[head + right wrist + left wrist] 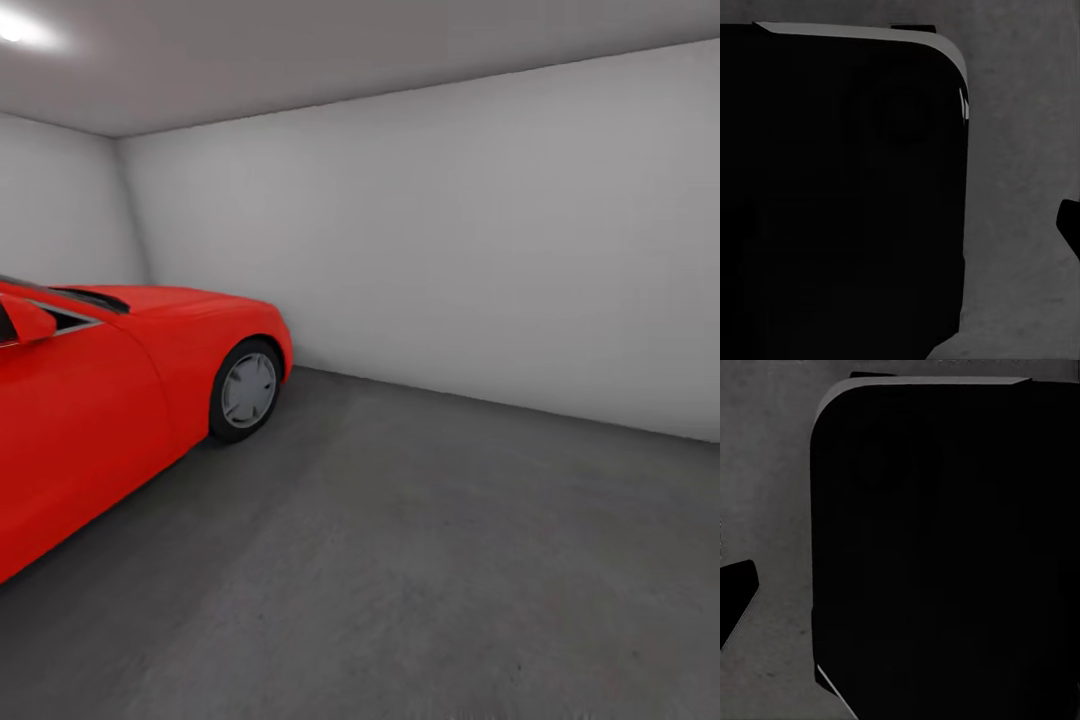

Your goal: Move the two storage containers from the living room to the garage. In the garage, place one container on the floor and stack the other container on top of it (either order is fine).

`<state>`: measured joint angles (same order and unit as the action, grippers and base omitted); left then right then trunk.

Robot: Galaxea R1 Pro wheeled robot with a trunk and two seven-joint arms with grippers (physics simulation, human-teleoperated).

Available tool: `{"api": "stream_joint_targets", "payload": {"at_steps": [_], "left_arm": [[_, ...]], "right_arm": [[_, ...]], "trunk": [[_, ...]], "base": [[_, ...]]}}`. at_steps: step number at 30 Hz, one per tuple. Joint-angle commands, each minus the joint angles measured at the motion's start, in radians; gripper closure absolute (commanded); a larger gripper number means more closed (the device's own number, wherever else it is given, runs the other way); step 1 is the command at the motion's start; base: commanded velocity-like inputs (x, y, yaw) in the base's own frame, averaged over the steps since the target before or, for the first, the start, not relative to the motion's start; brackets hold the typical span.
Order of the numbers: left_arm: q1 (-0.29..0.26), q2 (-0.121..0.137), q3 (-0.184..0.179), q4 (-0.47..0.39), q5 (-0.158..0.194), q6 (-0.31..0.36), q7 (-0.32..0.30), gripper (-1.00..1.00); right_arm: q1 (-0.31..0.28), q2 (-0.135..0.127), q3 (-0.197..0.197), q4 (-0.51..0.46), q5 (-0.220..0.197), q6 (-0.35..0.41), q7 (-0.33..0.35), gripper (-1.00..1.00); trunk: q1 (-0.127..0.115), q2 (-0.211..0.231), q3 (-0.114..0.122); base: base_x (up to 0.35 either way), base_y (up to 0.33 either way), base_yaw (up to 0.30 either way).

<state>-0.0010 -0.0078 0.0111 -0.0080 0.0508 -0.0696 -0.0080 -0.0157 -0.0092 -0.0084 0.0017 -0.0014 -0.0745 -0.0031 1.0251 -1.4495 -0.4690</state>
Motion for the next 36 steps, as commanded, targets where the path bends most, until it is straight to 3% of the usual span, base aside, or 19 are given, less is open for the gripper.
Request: {"api": "stream_joint_targets", "payload": {"at_steps": [1, 36], "left_arm": [[0.0, 0.0, 0.001, 0.0, 0.006, -0.003, -0.001, -1.0], [0.001, 0.0, 0.001, 0.0, 0.007, -0.006, 0.0, -1.0]], "right_arm": [[-0.001, 0.0, -0.001, 0.001, 0.0, -0.004, 0.0, -1.0], [0.0, -0.001, -0.001, 0.002, -0.003, -0.004, 0.011, -1.0]], "trunk": [[0.0, -0.001, -0.001], [0.0, -0.001, -0.001]], "base": [[0.0, 0.0, -0.297], [0.0, 0.0, -0.299]]}}
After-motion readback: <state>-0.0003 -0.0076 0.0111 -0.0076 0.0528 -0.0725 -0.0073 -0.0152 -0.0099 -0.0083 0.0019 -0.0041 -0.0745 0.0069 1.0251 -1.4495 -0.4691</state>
